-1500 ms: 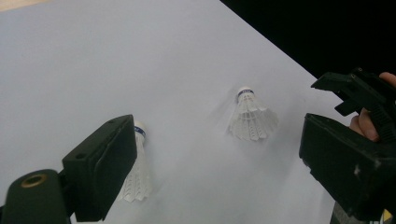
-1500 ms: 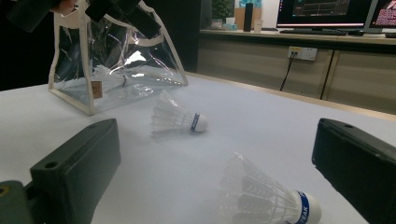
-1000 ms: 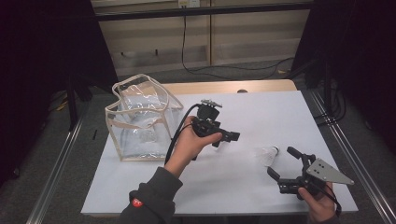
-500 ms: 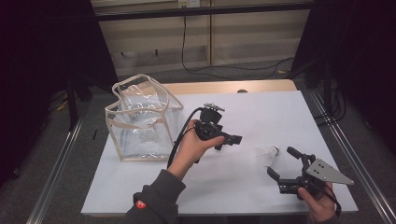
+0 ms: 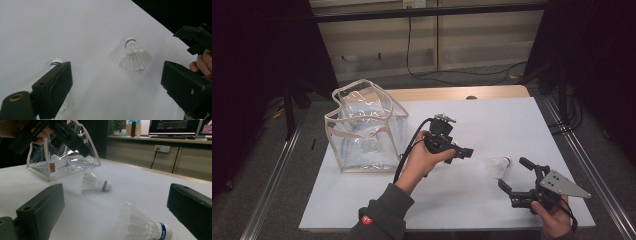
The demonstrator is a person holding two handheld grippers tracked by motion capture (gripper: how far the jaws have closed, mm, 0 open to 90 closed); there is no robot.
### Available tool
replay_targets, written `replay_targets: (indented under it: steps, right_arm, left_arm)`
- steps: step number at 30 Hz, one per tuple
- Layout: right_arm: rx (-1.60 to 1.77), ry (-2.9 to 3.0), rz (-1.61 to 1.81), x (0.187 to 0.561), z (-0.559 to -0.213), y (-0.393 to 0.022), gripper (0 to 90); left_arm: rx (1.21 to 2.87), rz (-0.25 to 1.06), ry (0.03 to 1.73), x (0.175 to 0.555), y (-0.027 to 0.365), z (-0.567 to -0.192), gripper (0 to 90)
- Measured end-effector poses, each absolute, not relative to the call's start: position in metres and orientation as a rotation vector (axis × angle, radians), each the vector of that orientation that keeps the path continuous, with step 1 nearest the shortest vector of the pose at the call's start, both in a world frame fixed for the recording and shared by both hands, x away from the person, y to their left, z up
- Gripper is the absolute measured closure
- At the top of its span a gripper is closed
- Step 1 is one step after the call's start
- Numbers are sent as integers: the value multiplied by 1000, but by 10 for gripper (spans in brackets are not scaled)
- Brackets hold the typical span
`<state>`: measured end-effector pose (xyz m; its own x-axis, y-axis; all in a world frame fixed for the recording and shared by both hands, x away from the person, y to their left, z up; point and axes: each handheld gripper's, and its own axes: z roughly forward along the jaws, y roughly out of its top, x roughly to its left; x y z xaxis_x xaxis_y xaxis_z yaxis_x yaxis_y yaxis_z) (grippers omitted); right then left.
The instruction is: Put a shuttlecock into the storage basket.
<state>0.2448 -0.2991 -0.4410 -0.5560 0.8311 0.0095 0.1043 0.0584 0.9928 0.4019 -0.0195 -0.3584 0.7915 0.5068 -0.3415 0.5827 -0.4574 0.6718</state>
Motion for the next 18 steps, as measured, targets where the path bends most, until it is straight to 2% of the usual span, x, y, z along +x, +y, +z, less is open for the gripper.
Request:
replay_targets:
  steps: [18]
  right_arm:
    - [938, 1741, 1552, 245, -441, -299, 10]
  left_arm:
    - [2164, -100, 788, 399, -31, -368, 105]
